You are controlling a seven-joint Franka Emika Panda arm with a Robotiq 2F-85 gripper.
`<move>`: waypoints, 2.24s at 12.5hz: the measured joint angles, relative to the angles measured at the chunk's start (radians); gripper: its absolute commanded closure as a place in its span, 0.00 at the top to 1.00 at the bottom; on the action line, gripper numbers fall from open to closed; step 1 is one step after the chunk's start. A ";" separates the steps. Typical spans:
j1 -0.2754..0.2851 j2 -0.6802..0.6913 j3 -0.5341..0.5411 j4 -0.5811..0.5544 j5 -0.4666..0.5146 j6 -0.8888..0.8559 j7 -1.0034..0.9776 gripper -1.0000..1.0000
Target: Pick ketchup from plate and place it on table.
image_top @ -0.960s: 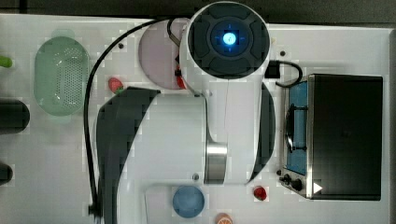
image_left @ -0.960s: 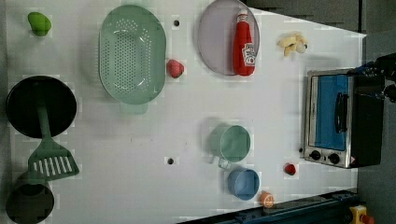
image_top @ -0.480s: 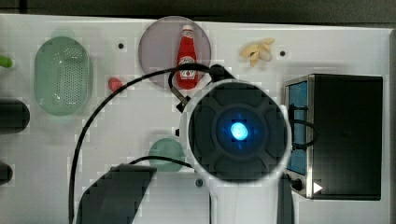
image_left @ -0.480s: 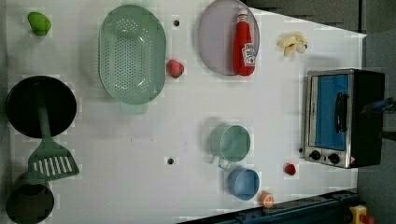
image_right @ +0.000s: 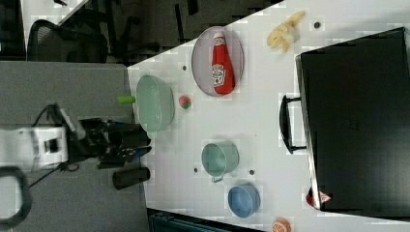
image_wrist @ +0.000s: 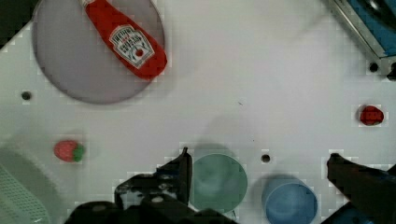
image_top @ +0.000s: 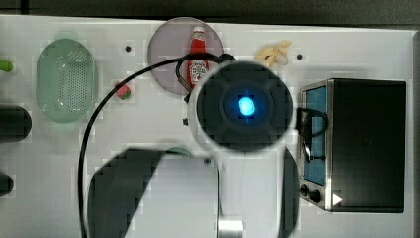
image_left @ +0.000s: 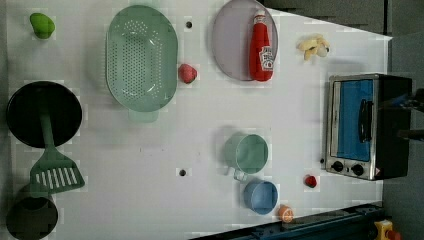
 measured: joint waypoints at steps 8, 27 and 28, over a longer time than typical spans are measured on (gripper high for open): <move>-0.003 0.298 0.023 -0.007 -0.007 0.245 -0.130 1.00; 0.036 0.871 0.020 0.296 -0.010 0.556 -0.592 1.00; 0.036 0.900 0.025 0.310 -0.011 0.576 -0.601 1.00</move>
